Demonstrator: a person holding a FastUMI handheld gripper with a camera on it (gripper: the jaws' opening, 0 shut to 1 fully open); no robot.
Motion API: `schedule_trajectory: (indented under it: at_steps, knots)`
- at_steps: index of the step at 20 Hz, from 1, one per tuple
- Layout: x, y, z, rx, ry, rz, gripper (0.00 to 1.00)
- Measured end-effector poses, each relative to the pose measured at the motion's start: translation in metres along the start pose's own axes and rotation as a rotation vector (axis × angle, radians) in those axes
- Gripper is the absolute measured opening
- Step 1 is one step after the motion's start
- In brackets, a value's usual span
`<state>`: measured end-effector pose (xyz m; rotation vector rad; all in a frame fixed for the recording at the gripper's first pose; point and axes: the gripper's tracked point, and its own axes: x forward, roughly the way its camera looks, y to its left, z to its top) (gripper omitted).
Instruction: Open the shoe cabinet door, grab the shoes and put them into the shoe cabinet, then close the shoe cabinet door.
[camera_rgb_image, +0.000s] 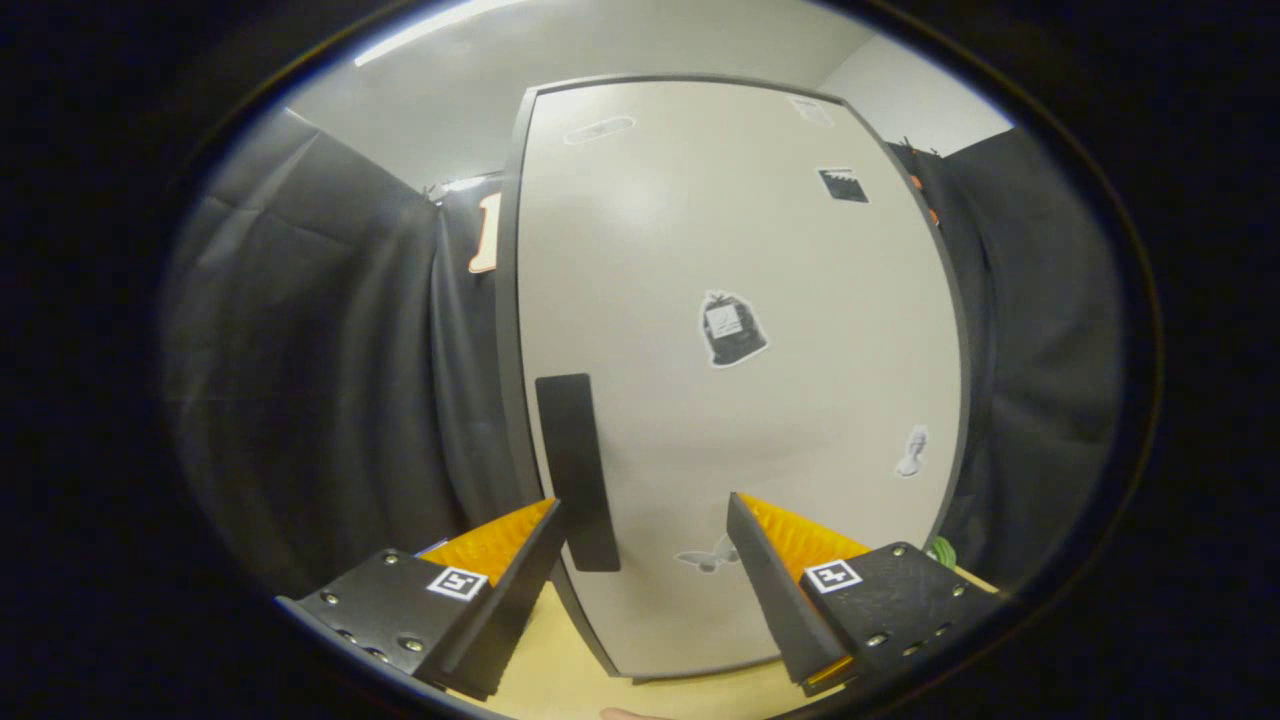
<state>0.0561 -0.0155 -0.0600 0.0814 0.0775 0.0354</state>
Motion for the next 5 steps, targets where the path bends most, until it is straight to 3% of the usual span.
schedule_trajectory:
  at_steps: [5]
  knots:
    - [-0.019, -0.05, 0.022, -0.004, -0.034, -0.052, 0.99]
